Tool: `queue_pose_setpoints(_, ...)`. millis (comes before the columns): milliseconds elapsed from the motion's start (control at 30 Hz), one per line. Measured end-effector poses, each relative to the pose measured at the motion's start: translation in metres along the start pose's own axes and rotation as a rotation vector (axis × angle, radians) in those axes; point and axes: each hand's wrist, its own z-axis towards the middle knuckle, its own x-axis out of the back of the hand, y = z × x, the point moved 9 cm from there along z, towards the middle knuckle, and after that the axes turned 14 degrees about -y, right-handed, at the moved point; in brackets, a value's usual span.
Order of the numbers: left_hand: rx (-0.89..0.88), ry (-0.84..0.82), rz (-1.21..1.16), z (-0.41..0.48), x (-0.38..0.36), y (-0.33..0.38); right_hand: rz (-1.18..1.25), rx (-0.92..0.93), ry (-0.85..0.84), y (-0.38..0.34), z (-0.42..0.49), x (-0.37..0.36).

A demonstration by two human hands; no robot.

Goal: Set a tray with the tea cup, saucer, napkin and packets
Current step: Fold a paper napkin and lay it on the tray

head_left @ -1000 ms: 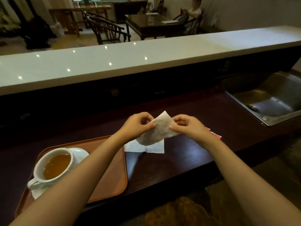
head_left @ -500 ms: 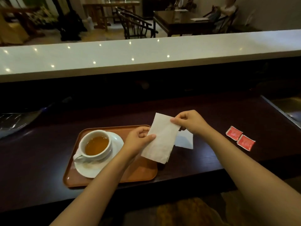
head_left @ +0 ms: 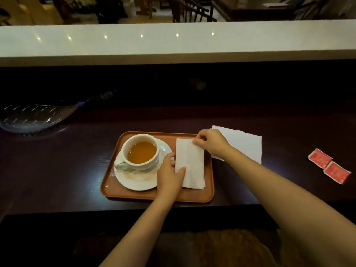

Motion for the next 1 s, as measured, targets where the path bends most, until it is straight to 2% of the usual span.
queue_pose_setpoints(200,0.025,-0.048,0.248,-0.004,-0.02,0.001,-0.159,-0.052,0.097,0.004,0.018,-0.006)
queue_pose_setpoints(367,0.009,-0.011,0.387,-0.011,-0.025,0.009,-0.253,-0.026,0.178,0.01,0.022,-0.004)
queue_pose_setpoints(500,-0.04,0.035,0.489,-0.018,-0.026,0.019,-0.213,-0.025,0.223,0.023,0.016,0.003)
queue_pose_setpoints(667,-0.248,-0.026,0.52,-0.019,-0.045,0.055,-0.064,-0.048,0.239,0.057,-0.011,0.039)
queue_pose_setpoints(767,-0.369,-0.088,0.483,-0.013,-0.067,0.08,-0.064,-0.149,0.241,0.093,-0.039,0.067)
queue_pose_setpoints(867,-0.406,-0.157,0.5,0.004,-0.098,0.097,-0.115,-0.342,0.26,0.131,-0.073,0.083)
queue_pose_setpoints(1000,-0.427,-0.27,0.681,0.035,-0.145,0.109,-0.249,-0.535,0.299,0.157,-0.108,0.079)
